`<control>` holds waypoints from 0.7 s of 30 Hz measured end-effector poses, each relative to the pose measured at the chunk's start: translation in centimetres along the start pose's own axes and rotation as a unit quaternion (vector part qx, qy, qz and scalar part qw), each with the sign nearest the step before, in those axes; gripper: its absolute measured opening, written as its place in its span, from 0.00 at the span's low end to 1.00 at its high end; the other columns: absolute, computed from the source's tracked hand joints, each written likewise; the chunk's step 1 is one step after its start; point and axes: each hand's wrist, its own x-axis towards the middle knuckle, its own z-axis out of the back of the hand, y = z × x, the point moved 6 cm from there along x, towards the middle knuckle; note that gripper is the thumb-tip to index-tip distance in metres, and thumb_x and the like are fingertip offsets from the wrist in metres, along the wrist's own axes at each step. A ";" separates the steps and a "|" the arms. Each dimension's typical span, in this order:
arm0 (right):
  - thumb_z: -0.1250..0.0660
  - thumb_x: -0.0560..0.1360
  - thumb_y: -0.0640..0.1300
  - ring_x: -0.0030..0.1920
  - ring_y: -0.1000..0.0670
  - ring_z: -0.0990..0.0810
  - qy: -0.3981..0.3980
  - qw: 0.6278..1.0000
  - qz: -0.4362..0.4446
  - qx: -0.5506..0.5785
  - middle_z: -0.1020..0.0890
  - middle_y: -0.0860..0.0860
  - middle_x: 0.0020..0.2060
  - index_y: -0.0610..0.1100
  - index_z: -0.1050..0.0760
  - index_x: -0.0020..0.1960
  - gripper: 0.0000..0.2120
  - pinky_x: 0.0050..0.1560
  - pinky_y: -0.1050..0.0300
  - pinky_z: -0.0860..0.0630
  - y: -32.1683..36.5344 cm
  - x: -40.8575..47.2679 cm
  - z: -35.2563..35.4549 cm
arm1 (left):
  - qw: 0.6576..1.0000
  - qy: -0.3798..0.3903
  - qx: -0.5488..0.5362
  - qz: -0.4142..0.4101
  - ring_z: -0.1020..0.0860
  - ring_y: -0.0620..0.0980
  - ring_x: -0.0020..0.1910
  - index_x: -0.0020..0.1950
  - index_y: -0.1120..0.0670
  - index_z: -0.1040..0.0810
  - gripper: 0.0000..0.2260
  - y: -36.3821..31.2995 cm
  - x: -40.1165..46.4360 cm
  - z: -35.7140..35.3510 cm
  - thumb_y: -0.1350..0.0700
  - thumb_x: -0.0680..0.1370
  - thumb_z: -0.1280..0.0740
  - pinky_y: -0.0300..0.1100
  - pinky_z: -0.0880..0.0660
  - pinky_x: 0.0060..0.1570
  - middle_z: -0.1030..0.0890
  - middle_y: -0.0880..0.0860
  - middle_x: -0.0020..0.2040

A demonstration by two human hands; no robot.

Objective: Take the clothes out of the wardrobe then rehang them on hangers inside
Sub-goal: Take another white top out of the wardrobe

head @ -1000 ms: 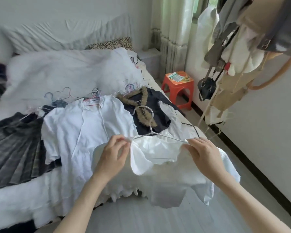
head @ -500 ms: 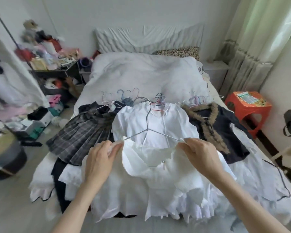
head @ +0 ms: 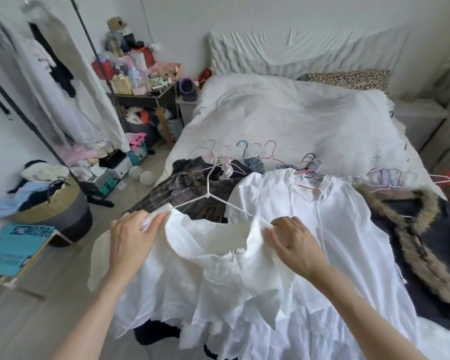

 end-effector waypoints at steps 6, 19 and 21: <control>0.42 0.79 0.47 0.44 0.45 0.24 0.100 0.995 -0.004 0.017 0.23 0.46 0.41 0.37 0.27 0.47 0.13 0.44 0.51 0.30 -0.6 6.6 -6.3 | 0.994 0.084 0.037 0.067 0.28 0.58 0.36 0.28 0.58 0.36 0.24 5.5 5.1 -4.6 0.44 0.75 0.35 0.49 0.36 0.40 0.29 0.53 0.27; 0.39 0.77 0.41 0.45 0.46 0.24 0.172 0.972 -0.136 0.088 0.22 0.46 0.44 0.34 0.25 0.48 0.10 0.47 0.52 0.30 -2.4 21.2 -16.1 | 0.995 0.087 0.052 0.004 0.29 0.56 0.36 0.32 0.57 0.25 0.22 13.9 20.9 -14.7 0.39 0.72 0.34 0.47 0.36 0.37 0.26 0.52 0.30; 0.38 0.77 0.40 0.39 0.44 0.27 0.176 0.970 -0.162 0.053 0.24 0.44 0.36 0.31 0.28 0.41 0.12 0.43 0.49 0.32 -4.3 23.9 -18.6 | 0.990 0.135 0.027 0.000 0.30 0.57 0.36 0.29 0.57 0.29 0.21 15.6 23.3 -18.7 0.44 0.73 0.31 0.45 0.37 0.35 0.28 0.53 0.30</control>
